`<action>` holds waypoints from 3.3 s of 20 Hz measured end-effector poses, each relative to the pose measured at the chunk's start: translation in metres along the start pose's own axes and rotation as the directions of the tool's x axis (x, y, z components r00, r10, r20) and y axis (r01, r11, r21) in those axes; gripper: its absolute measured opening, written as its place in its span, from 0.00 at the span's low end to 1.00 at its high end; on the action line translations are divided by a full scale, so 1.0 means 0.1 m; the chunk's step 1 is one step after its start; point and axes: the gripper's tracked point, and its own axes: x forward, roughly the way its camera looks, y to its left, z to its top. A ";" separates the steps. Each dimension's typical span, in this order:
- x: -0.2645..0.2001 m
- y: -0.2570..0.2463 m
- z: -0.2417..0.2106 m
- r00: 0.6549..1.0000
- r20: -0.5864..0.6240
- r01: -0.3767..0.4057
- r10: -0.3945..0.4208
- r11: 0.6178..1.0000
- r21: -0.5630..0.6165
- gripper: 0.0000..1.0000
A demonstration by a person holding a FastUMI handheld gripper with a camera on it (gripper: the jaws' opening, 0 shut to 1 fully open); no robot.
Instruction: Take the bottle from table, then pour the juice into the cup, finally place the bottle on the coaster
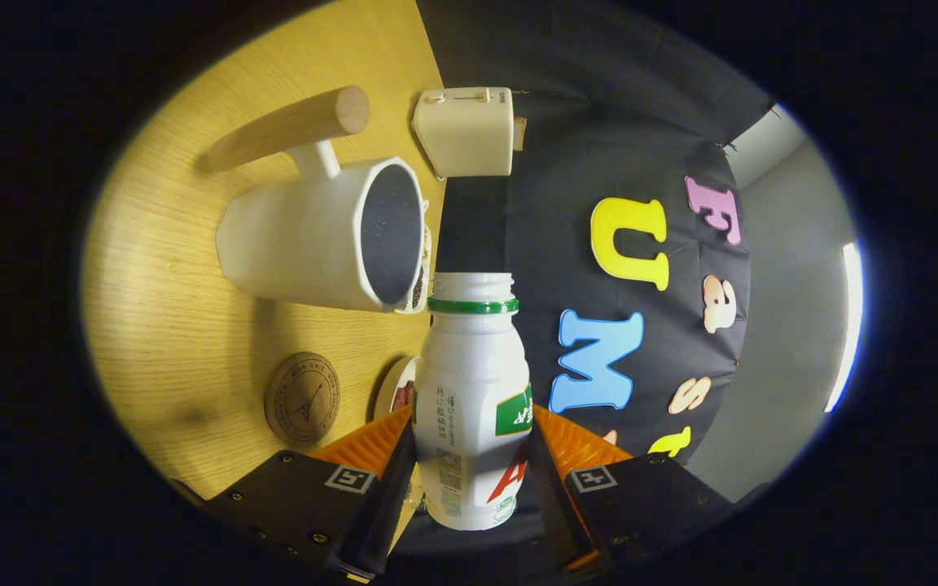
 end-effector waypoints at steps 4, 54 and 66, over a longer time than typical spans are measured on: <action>0.00 -0.03 -0.01 1.000 -0.003 0.007 -0.007 1.000 -0.029 0.72; 0.01 -0.33 -0.02 0.999 -0.026 0.033 -0.042 0.959 -0.280 0.72; 0.00 -0.38 0.07 0.999 -0.015 0.038 -0.046 0.941 -0.336 0.72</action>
